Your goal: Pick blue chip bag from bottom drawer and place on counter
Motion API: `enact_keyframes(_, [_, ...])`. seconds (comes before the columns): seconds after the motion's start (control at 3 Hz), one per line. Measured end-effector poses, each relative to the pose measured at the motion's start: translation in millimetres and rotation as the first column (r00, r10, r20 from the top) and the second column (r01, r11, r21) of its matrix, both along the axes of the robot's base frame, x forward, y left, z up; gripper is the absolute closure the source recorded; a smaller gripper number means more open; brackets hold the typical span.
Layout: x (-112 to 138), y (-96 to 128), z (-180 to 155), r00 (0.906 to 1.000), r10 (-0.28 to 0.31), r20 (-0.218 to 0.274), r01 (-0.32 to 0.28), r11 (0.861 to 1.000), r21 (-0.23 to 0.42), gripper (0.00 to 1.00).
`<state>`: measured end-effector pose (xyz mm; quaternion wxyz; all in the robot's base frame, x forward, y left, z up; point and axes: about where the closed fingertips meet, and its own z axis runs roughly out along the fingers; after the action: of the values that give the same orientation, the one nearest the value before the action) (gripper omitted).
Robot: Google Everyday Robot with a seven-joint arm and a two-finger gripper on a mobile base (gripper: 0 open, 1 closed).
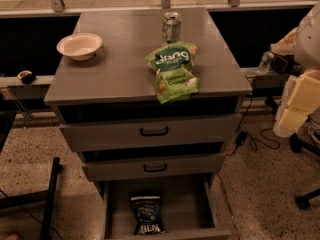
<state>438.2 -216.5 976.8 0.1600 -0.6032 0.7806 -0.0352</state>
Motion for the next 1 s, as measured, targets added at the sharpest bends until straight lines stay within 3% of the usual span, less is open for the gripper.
enact_keyframes(0.33, [0,0,0,1.0,0.0,0.0,0.0,1.0,0.0,0.0])
enact_keyframes(0.67, [4,2,-19,0.9979,0.018,-0.063,-0.018,1.0,0.005,0.0])
enact_keyframes(1.0, [-2,9,-137,0.9676,0.09,-0.236,-0.039,0.977,0.21,0.0])
